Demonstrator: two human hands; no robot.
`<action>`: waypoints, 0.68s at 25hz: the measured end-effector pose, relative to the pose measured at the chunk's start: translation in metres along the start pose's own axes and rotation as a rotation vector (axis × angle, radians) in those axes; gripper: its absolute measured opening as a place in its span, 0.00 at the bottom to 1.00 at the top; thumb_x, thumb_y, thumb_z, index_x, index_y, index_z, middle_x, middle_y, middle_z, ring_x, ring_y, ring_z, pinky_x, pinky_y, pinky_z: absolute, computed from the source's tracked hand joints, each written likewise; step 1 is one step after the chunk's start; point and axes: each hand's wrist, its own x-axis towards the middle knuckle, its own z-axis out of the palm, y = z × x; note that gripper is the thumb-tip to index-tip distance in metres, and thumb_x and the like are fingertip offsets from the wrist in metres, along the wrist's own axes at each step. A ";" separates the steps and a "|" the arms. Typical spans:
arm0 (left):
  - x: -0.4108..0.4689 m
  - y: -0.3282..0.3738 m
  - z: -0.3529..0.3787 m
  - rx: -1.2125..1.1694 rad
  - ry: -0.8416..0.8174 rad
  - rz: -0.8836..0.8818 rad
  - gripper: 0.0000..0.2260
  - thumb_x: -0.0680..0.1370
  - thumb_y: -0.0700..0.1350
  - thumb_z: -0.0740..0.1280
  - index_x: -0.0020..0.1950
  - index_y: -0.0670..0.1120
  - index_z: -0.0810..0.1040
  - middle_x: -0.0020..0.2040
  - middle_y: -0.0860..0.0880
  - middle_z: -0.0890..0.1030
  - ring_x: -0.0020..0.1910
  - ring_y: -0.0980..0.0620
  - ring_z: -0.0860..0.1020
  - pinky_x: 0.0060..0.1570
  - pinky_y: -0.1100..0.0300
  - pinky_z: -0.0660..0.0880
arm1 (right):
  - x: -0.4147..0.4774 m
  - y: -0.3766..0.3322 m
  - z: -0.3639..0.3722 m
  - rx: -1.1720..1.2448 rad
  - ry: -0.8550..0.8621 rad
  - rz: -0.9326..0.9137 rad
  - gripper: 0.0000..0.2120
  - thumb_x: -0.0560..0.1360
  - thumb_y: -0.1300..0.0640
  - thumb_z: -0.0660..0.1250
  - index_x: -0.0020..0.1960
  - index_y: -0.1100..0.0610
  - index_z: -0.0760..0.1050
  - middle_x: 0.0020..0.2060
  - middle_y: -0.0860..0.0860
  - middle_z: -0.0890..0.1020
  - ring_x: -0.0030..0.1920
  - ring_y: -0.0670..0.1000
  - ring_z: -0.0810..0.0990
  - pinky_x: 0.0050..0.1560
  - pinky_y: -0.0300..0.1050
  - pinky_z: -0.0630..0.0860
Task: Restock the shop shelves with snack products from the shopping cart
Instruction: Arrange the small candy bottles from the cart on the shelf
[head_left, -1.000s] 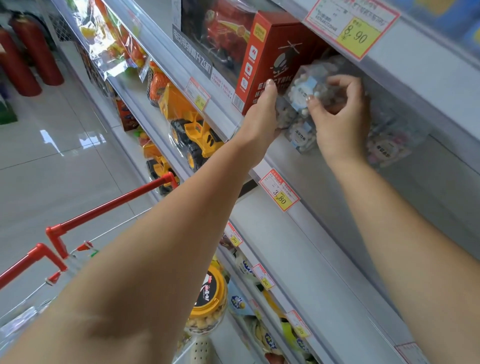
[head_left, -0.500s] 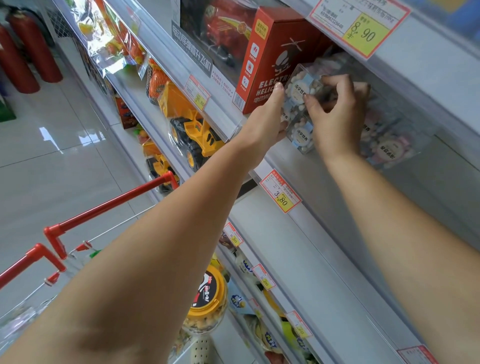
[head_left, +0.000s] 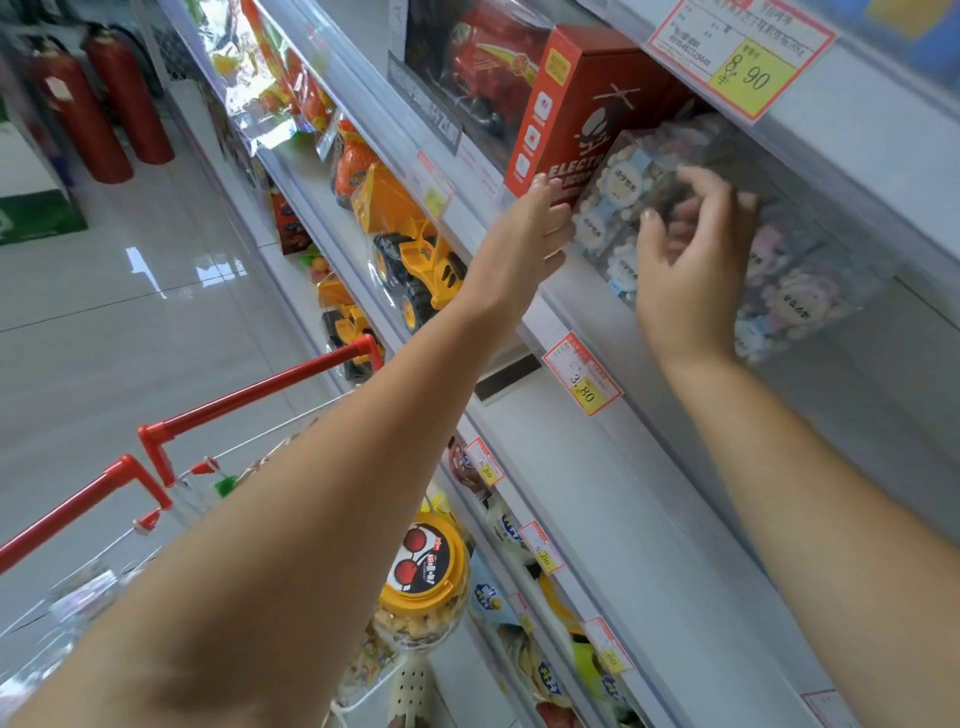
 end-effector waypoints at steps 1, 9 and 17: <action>-0.014 -0.001 -0.013 0.018 0.052 0.026 0.15 0.85 0.53 0.55 0.66 0.48 0.71 0.63 0.44 0.77 0.62 0.49 0.76 0.62 0.57 0.73 | -0.015 -0.008 -0.002 0.044 0.005 -0.035 0.16 0.77 0.61 0.62 0.64 0.62 0.73 0.53 0.54 0.70 0.49 0.54 0.75 0.53 0.46 0.76; -0.183 -0.031 -0.191 0.303 0.393 -0.259 0.13 0.86 0.46 0.55 0.64 0.46 0.76 0.56 0.46 0.82 0.52 0.52 0.82 0.53 0.57 0.78 | -0.178 -0.115 0.046 0.361 -0.494 -0.004 0.08 0.79 0.65 0.63 0.57 0.59 0.76 0.51 0.51 0.72 0.46 0.38 0.74 0.51 0.26 0.69; -0.380 -0.088 -0.341 0.318 0.836 -0.518 0.09 0.84 0.42 0.58 0.60 0.48 0.77 0.54 0.46 0.81 0.51 0.49 0.79 0.48 0.57 0.74 | -0.335 -0.194 0.153 0.165 -1.387 0.147 0.16 0.80 0.55 0.64 0.67 0.50 0.71 0.62 0.50 0.70 0.49 0.46 0.76 0.53 0.43 0.75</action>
